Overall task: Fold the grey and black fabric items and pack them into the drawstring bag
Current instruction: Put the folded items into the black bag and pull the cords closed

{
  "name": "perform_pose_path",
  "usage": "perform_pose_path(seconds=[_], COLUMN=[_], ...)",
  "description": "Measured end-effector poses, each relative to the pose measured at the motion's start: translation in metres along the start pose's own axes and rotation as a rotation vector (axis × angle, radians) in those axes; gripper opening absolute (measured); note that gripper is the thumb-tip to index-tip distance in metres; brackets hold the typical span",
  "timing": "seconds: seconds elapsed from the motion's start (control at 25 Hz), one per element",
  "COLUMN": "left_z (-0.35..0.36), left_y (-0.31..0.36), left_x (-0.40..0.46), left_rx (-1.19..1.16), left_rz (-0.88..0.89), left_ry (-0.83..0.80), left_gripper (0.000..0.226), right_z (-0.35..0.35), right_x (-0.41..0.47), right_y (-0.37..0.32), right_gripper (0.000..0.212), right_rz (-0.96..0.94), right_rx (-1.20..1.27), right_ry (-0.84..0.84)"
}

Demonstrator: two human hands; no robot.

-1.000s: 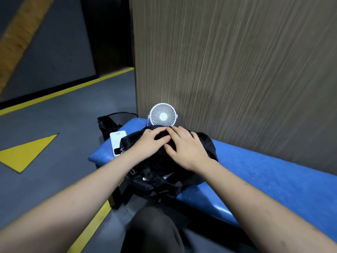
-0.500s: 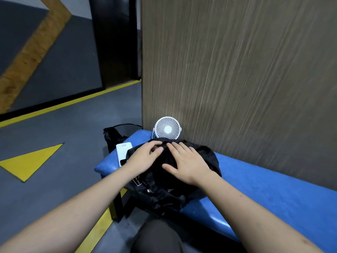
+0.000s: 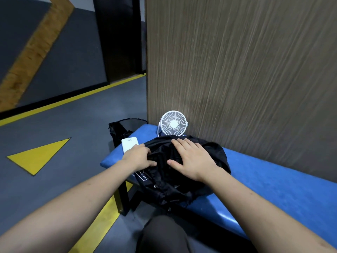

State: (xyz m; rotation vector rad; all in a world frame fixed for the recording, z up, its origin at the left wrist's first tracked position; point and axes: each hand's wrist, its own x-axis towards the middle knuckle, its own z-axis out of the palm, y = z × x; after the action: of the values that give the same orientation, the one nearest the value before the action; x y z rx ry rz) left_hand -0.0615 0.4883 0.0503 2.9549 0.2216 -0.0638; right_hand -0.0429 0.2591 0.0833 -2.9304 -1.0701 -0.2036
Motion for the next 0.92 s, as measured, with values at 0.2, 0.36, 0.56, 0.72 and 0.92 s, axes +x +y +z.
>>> perform_pose_path(seconds=[0.2, 0.36, 0.56, 0.72, 0.92], left_z=[0.004, -0.026, -0.074, -0.1, -0.123], left_y=[0.004, 0.016, 0.04, 0.052, 0.055], left_x=[0.003, -0.002, -0.007, -0.018, -0.031], left_rx=[-0.073, -0.23, -0.5, -0.901, -0.848], left_rz=[-0.082, -0.069, 0.009, -0.01, -0.001], left_ry=[0.118, 0.227, 0.253, 0.155, 0.204], left_gripper=[0.018, 0.02, 0.022, 0.021, 0.018], right_z=[0.003, 0.002, -0.002, -0.004, -0.008], right_x=[0.002, 0.003, 0.004, 0.004, 0.006], right_y=[0.003, 0.0, -0.002, -0.002, -0.001], right_gripper=[0.102, 0.103, 0.105, 0.085, 0.074], right_rz=[-0.003, -0.006, -0.001, 0.007, 0.033], right_rx=[0.008, 0.002, -0.015, -0.044, -0.044], right_ry=[-0.003, 0.005, -0.004, -0.001, -0.04])
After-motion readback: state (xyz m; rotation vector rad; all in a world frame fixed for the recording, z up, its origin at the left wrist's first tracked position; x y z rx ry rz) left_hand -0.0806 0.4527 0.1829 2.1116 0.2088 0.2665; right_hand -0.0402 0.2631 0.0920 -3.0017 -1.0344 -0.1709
